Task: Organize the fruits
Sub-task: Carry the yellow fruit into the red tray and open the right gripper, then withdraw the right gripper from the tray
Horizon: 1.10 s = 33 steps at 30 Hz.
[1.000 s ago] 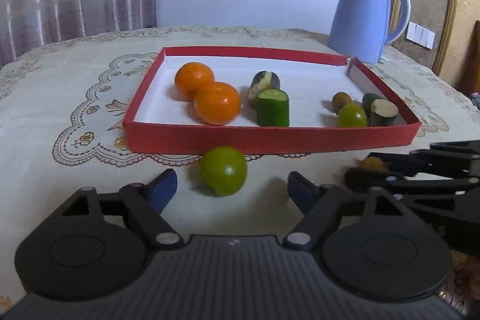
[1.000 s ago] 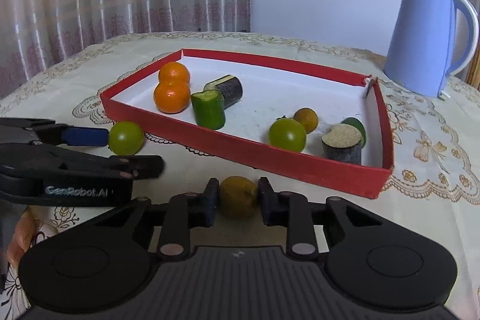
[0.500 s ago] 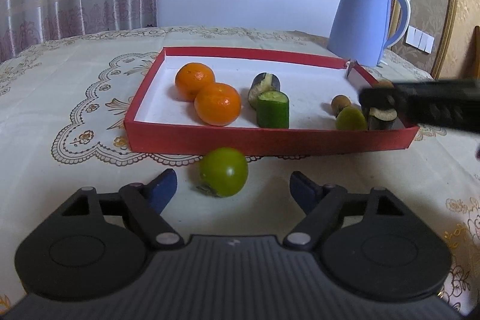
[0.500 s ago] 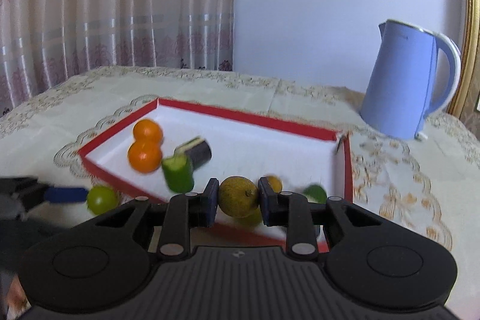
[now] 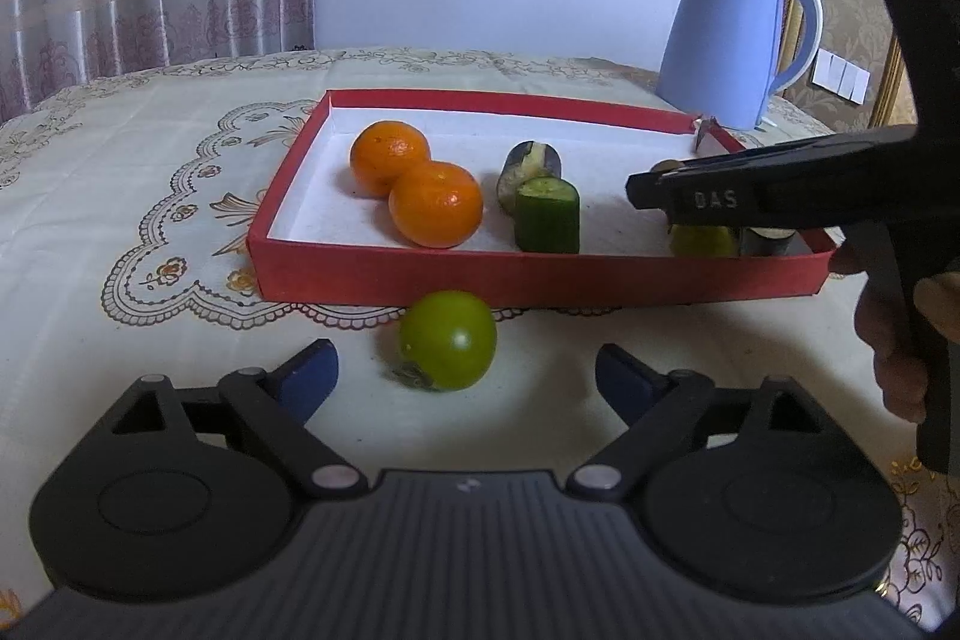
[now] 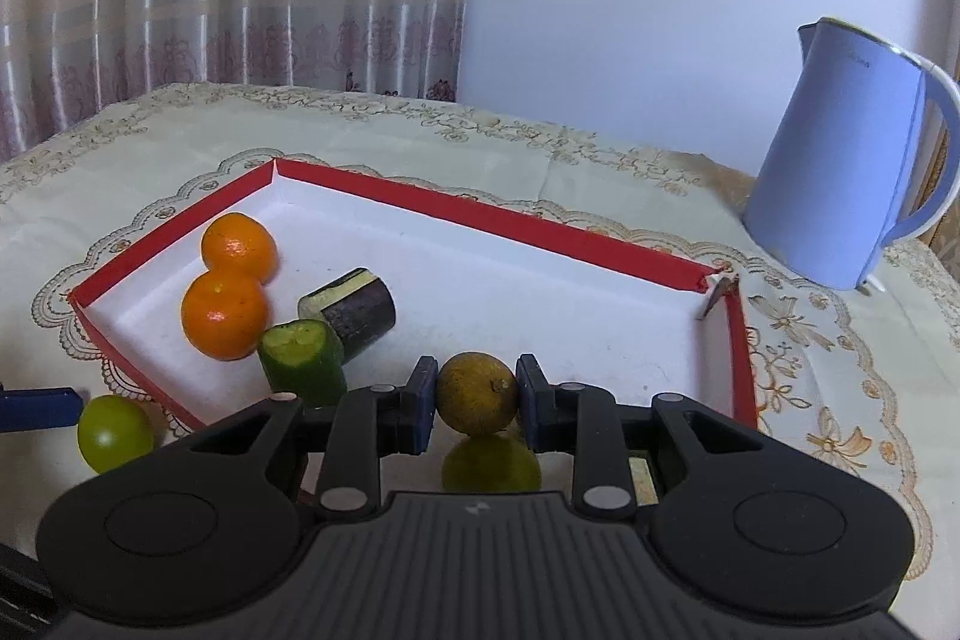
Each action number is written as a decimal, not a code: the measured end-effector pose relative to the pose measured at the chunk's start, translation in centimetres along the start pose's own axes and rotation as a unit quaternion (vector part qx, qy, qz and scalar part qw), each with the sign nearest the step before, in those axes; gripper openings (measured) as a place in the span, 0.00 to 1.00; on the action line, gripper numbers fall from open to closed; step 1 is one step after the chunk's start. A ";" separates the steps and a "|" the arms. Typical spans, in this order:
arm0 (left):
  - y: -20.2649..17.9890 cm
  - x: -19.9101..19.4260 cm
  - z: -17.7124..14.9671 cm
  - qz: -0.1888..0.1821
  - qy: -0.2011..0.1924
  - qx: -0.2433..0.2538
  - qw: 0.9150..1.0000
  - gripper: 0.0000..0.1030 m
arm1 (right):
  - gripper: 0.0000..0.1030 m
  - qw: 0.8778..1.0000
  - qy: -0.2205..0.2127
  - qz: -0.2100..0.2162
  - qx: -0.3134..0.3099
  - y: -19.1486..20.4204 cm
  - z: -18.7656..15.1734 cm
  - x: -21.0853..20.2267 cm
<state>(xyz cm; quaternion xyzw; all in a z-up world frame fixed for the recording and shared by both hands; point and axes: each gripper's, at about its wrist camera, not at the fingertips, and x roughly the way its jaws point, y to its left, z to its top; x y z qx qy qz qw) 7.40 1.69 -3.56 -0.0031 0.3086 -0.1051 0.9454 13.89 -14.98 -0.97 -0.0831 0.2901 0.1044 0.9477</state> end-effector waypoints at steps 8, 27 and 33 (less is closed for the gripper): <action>1.8 -0.6 0.0 0.009 -0.019 -0.065 0.998 0.88 | 0.27 1.000 0.010 0.001 -0.002 0.5 0.0 0.6; 1.2 -0.3 0.1 0.028 -0.009 -0.046 0.999 0.87 | 0.48 0.996 -0.044 -0.006 0.074 -2.7 -6.7 -8.7; 0.9 -0.1 0.2 0.034 -0.005 -0.038 0.999 0.87 | 0.50 0.996 -0.021 -0.010 0.085 -3.7 -8.7 -8.4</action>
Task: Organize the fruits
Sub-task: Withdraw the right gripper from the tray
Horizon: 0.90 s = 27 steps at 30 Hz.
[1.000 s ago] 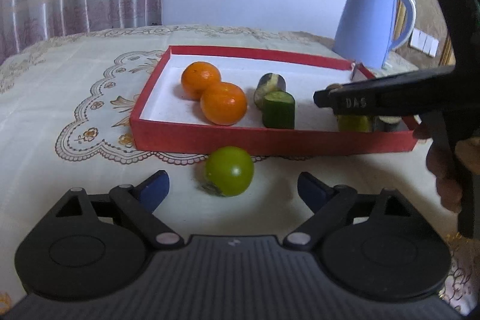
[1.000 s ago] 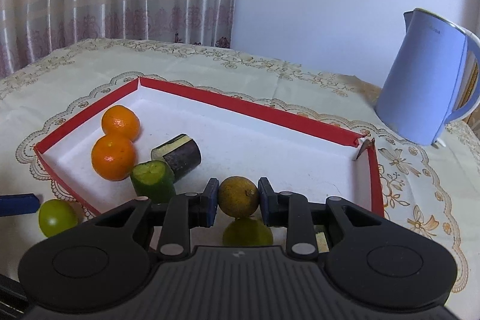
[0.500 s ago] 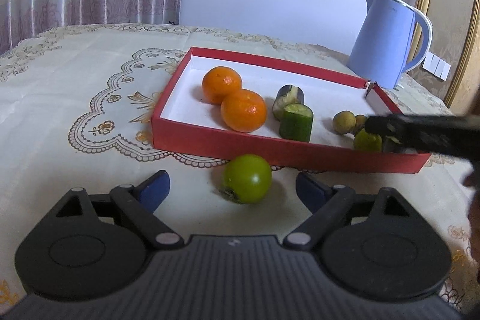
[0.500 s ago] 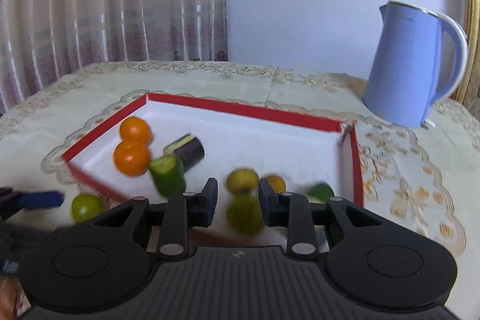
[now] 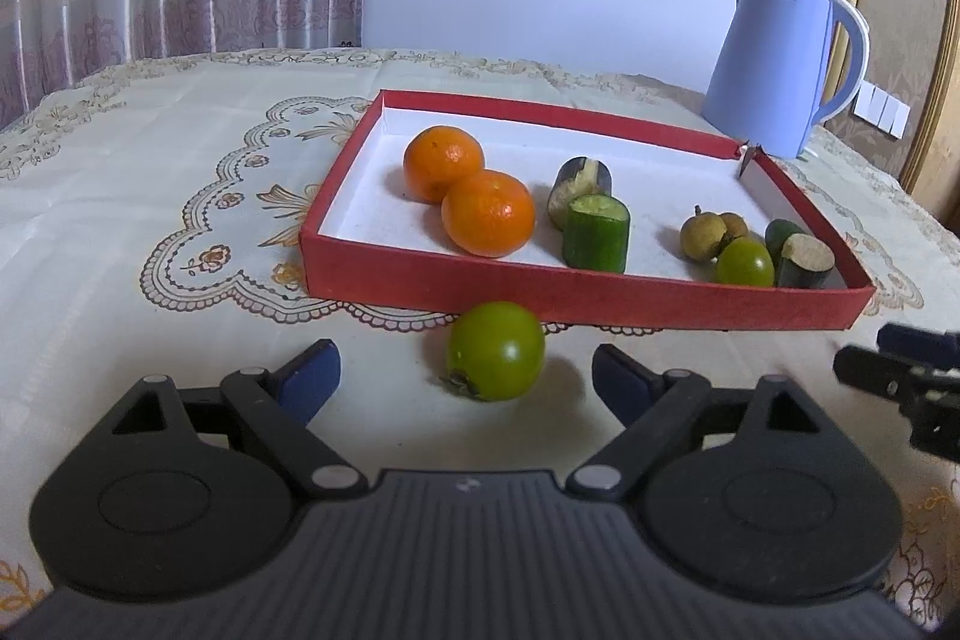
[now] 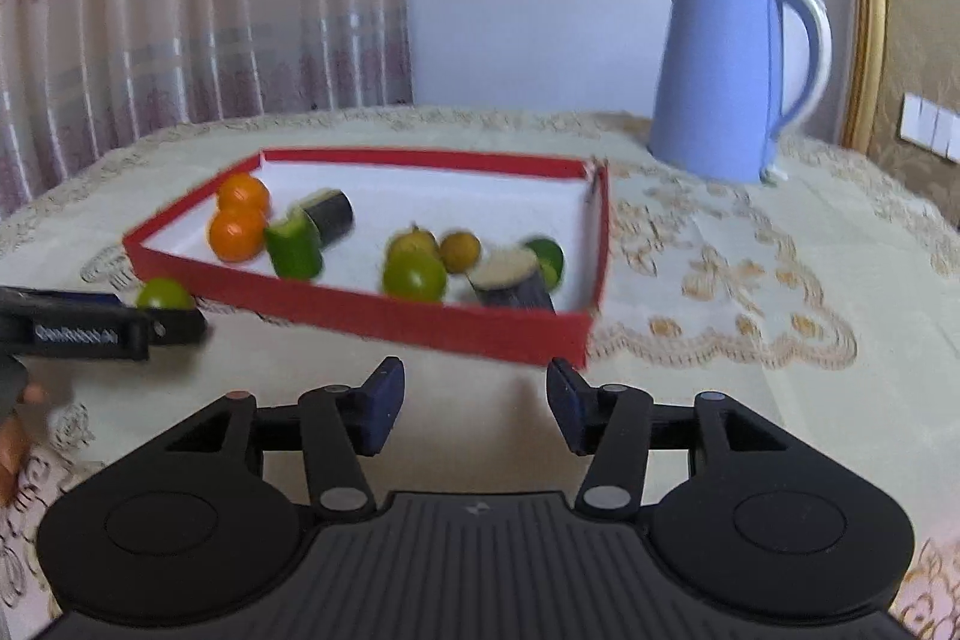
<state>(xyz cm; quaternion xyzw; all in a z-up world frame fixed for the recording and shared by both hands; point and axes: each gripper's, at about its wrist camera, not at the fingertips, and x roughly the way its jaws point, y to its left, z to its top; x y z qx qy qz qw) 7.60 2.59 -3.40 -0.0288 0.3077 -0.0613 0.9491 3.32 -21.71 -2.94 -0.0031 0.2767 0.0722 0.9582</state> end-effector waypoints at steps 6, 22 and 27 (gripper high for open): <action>-0.3 0.2 0.0 0.008 0.004 0.011 1.000 0.87 | 0.53 0.999 0.013 0.011 0.034 -1.1 -0.4 1.1; -1.1 -0.3 -0.3 0.024 -0.004 0.044 0.999 0.49 | 0.67 0.999 0.027 0.010 0.014 -0.4 -0.3 1.6; -1.4 -0.6 -0.3 0.017 -0.011 0.052 0.998 0.30 | 0.69 0.999 0.026 0.016 0.018 -0.6 -0.3 1.6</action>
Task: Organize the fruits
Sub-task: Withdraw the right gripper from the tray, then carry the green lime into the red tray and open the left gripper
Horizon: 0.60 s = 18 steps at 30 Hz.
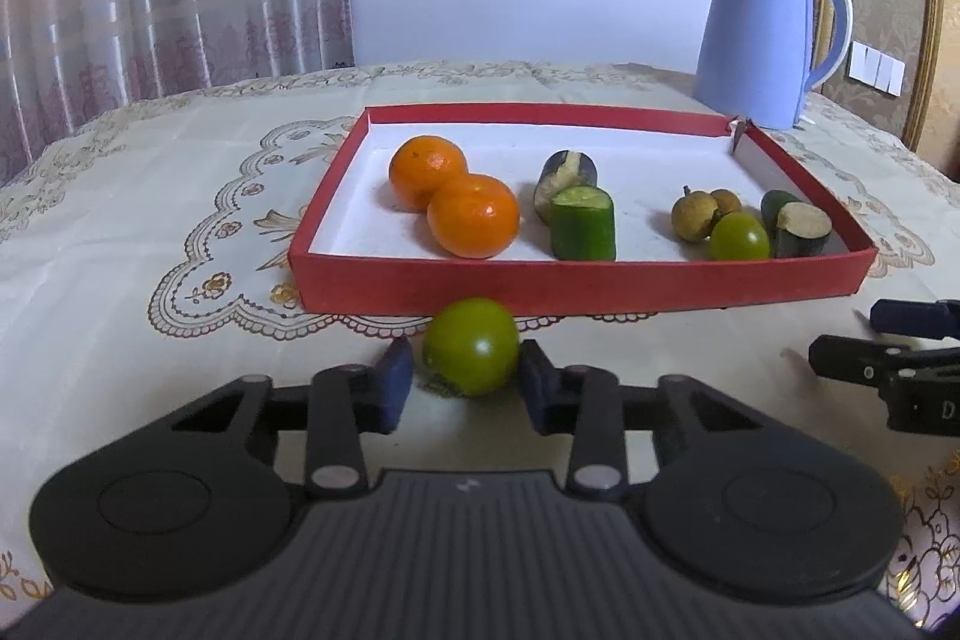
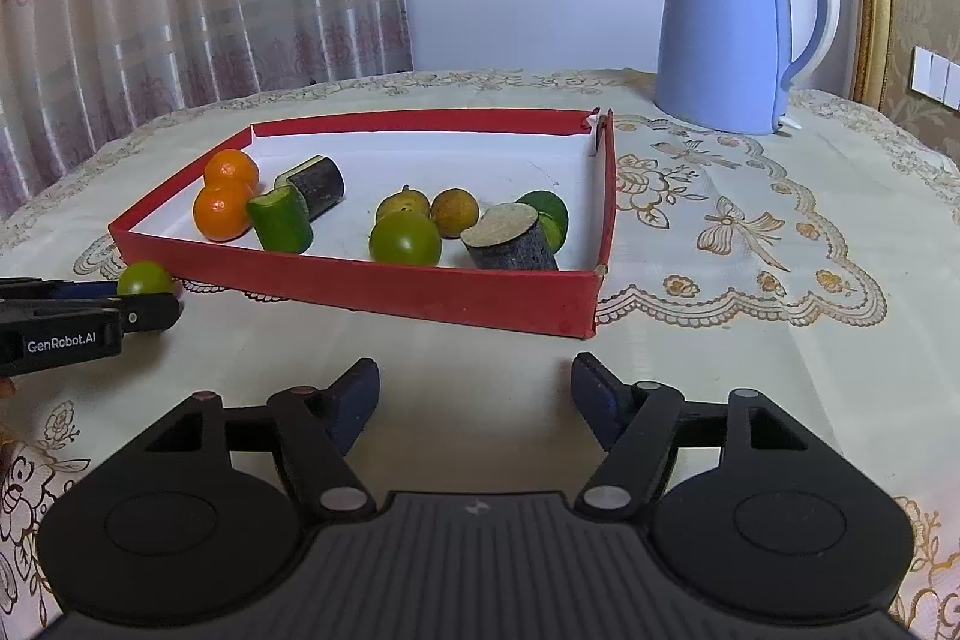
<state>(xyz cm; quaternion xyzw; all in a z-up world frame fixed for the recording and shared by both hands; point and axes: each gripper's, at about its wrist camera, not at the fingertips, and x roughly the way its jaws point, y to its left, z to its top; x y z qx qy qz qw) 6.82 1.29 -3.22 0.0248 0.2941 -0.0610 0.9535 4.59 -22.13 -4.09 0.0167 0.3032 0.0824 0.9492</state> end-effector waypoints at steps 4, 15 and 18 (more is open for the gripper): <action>-0.1 -0.1 0.0 0.002 -0.001 0.004 1.000 0.29 | 0.69 1.000 0.000 0.000 0.000 0.0 0.0 0.0; -0.8 -1.8 1.1 -0.007 -0.013 0.013 1.000 0.29 | 0.72 1.000 0.001 0.005 0.000 0.0 0.0 0.1; -1.0 -2.2 2.1 -0.008 -0.025 0.015 1.000 0.29 | 0.72 1.000 0.000 0.006 0.002 0.0 0.0 0.0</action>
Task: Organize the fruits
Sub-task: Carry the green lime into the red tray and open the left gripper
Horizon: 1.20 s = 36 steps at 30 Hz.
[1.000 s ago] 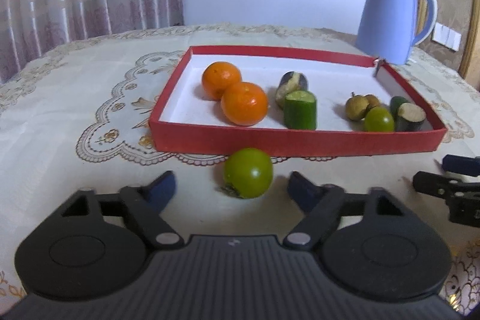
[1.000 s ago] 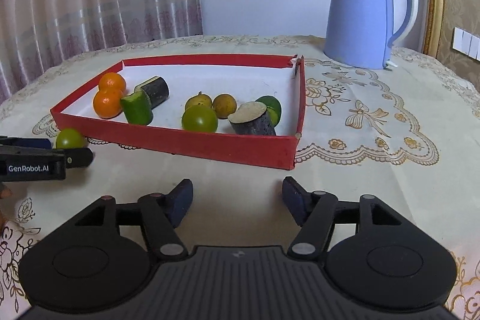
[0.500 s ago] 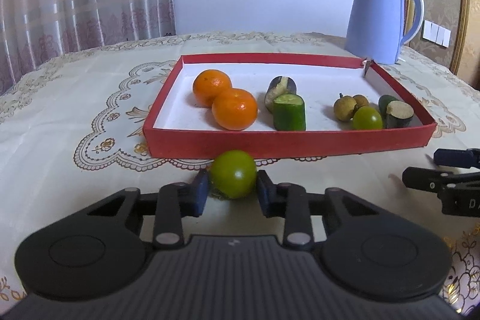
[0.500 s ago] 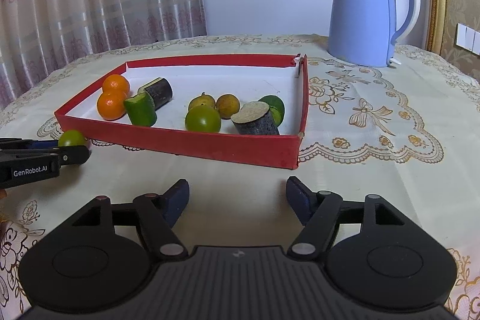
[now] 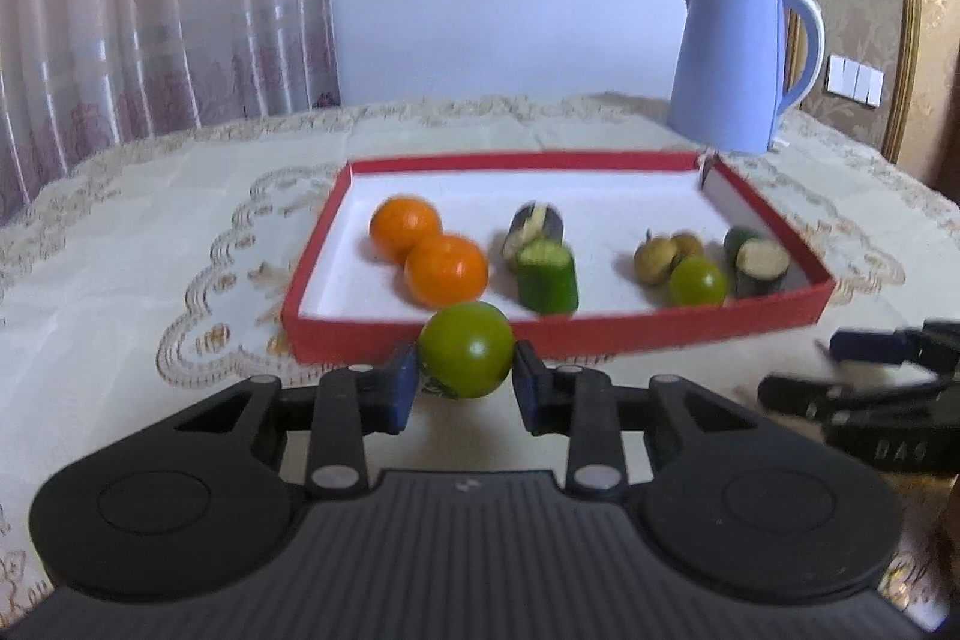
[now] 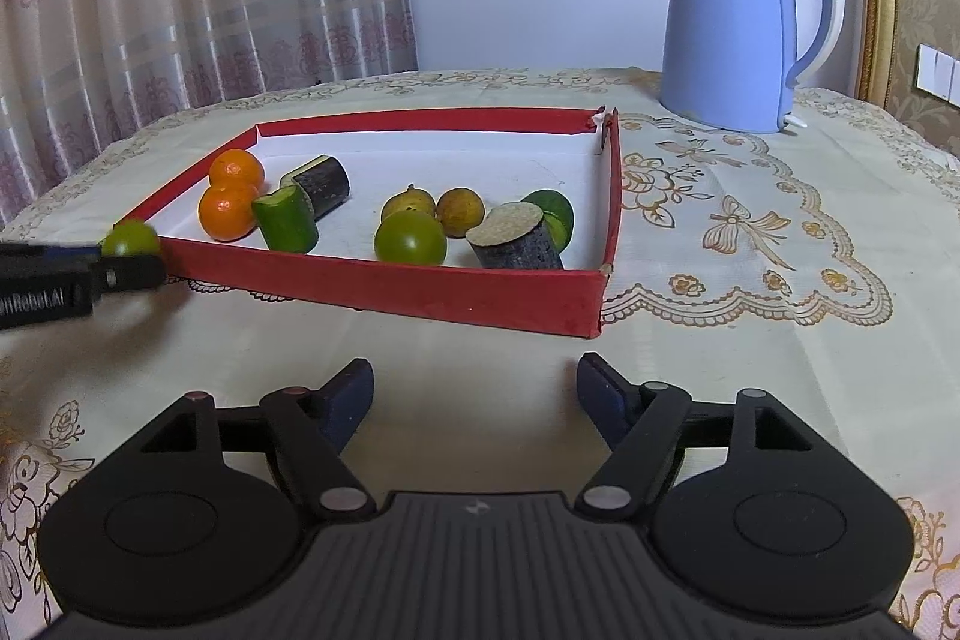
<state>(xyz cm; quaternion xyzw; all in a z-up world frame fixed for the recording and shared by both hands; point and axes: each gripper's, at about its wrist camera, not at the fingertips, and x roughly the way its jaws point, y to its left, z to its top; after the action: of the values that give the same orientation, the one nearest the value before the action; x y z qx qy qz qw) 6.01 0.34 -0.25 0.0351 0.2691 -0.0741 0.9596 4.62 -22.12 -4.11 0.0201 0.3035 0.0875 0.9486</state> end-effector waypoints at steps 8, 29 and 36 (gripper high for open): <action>-0.4 1.2 2.2 0.002 -0.009 0.005 1.000 0.29 | 0.73 1.000 0.000 0.003 0.001 -0.1 0.0 0.0; 0.0 9.3 8.2 0.000 0.012 -0.017 1.000 0.29 | 0.76 1.000 -0.001 0.011 0.006 -0.2 0.0 -0.1; -0.8 11.5 7.8 0.014 0.016 0.008 1.000 0.30 | 0.77 1.000 -0.001 0.012 0.006 -0.1 0.0 -0.1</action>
<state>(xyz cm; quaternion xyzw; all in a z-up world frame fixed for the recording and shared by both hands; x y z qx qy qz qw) 19.51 -2.74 0.36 0.0480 0.2828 -0.0628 0.9559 4.59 -22.26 -4.06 0.0295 0.3033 0.0967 0.9475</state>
